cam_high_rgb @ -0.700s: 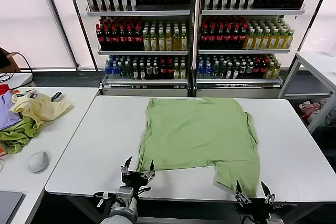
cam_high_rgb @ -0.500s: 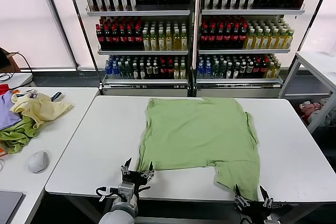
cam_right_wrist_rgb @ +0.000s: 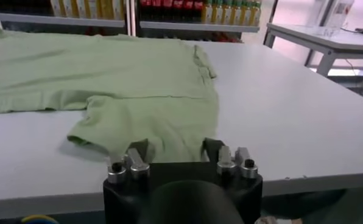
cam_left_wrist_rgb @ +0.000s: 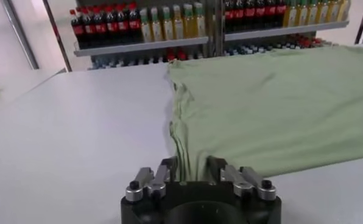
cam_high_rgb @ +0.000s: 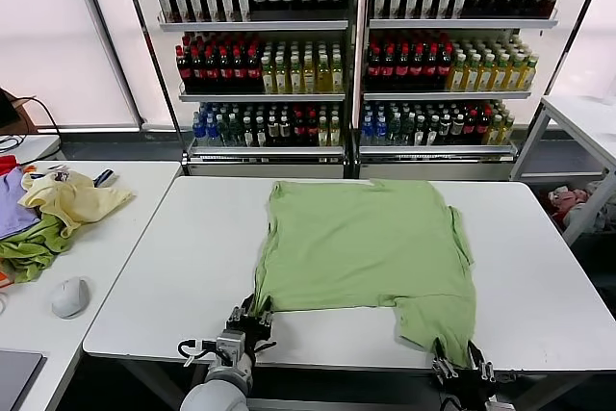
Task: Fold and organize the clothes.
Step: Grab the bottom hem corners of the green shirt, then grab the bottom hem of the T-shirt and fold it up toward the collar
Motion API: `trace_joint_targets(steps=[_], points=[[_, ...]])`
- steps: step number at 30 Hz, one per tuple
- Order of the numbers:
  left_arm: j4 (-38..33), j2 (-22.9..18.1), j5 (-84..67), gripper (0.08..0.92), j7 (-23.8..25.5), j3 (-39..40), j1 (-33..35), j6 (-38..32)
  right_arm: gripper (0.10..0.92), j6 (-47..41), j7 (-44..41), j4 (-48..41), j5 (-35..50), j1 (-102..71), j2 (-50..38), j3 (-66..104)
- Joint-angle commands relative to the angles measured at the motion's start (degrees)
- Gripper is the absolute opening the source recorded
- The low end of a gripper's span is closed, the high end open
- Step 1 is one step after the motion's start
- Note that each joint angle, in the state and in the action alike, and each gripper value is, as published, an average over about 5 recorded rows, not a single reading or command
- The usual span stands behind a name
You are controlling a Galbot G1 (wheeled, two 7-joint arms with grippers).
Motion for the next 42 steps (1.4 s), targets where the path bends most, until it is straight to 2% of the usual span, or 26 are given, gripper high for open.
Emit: trace_joint_targets(steps=[1,7,14,17,23,28,35,42], points=[[1.10,0.23,-4.44,0.287,-0.24,0.09,0.39,1.42,0.448,-1.34,-0.05,-0.37,5.98,0.01,0.01,-0.11],[0.44,0.29,-6.31,0.135,0.21,-0.19,0.57,1.20,0.322,1.83,-1.61,1.60,5.13,-0.38,-0.86,0.43],[-4.76,1.19,-8.55,0.118,0.93,-1.58,0.79,-1.20,0.172,5.97,-3.56,6.74,4.18,0.30,-2.85,3.31],[-7.89,2.05,-9.20,0.118,1.16,-2.40,0.91,-1.77,0.136,6.19,-3.72,8.49,5.05,1.75,-3.81,5.00],[-11.46,4.02,-11.57,0.118,1.54,-3.38,-0.04,-2.84,0.130,5.56,-3.44,8.99,7.51,5.63,-6.09,7.56],[-11.13,5.40,-14.20,0.118,1.75,-3.56,-3.26,-3.66,0.130,4.61,-3.03,5.67,8.99,10.63,-8.10,8.22],[-5.43,6.30,-16.21,0.118,1.70,-2.03,-9.76,-3.78,0.130,4.18,-3.30,-1.58,8.55,18.25,-10.77,5.91],[2.01,5.05,-12.65,0.118,2.01,0.27,-15.01,-4.15,0.130,3.95,-4.19,-9.08,6.61,26.52,-12.52,3.26]])
